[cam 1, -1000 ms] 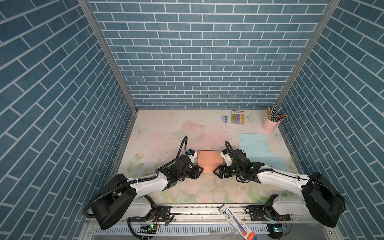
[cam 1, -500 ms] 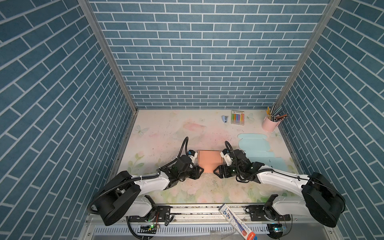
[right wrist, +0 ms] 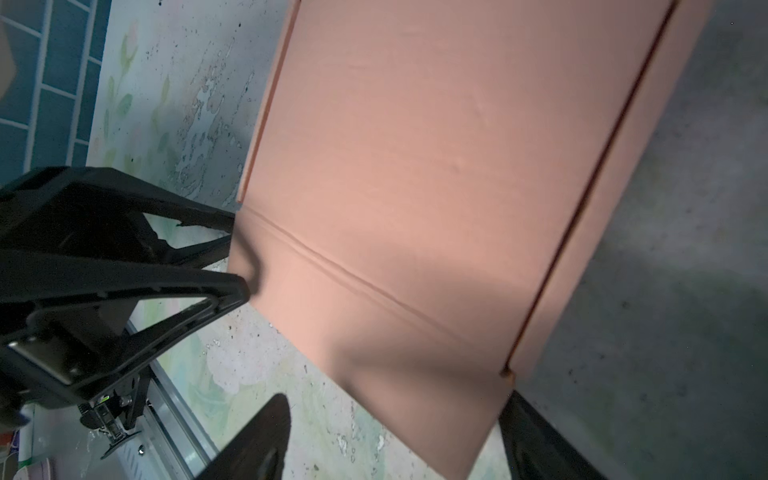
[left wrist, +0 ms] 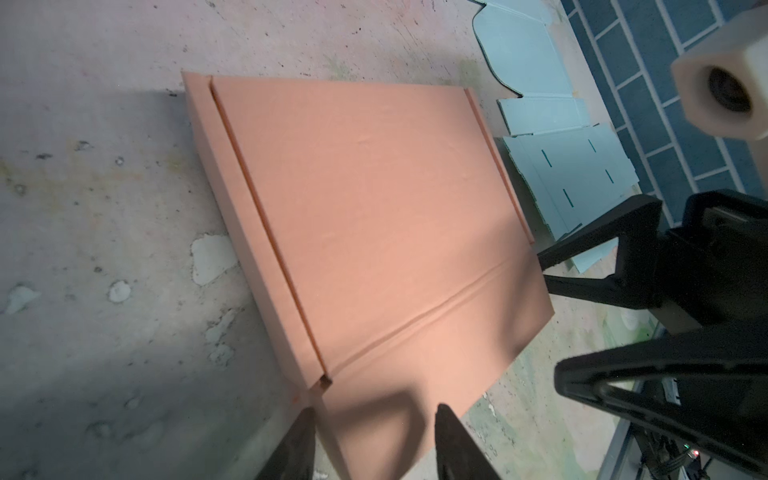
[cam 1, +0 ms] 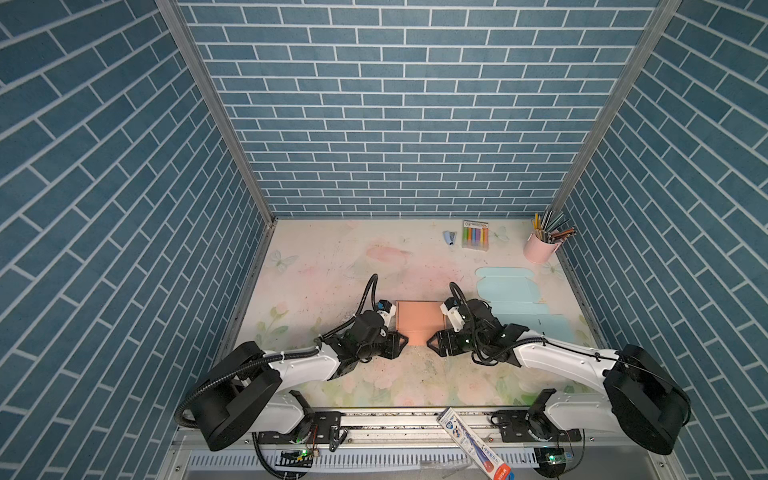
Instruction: Fold the paper box
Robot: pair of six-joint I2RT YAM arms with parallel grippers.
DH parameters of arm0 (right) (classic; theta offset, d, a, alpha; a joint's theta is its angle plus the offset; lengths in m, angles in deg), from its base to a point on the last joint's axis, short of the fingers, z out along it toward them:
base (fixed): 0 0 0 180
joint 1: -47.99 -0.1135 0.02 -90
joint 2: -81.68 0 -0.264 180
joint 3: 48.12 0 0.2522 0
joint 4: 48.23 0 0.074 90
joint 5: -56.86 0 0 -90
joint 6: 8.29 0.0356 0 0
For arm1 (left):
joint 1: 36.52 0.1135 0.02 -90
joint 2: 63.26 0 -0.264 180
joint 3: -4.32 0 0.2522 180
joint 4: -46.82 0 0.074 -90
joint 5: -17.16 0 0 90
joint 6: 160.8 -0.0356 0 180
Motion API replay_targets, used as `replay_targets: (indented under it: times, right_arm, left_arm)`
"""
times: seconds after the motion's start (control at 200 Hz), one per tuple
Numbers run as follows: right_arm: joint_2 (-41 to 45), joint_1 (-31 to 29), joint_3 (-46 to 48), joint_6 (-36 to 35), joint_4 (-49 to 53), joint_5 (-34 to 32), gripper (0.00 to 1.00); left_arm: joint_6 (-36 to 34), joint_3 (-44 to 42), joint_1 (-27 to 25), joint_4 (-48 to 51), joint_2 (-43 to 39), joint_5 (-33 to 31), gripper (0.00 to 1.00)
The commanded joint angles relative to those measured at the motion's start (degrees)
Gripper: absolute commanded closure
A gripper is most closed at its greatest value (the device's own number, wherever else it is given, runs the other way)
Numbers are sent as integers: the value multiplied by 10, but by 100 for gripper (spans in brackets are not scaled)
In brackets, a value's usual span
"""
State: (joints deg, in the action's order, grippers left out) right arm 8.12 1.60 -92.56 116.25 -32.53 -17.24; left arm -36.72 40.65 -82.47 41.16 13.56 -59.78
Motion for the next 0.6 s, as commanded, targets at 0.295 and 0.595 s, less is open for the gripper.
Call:
replay_targets:
  times: [0.295, 0.595]
  right_arm:
    - [3, -3, 6, 3, -9, -15, 21]
    - [-1, -3, 7, 2, -14, -16, 21]
  left_arm:
    - [-5, 0, -4, -3, 8, -17, 54]
    - [-7, 0, -2, -11, 18, -18, 57]
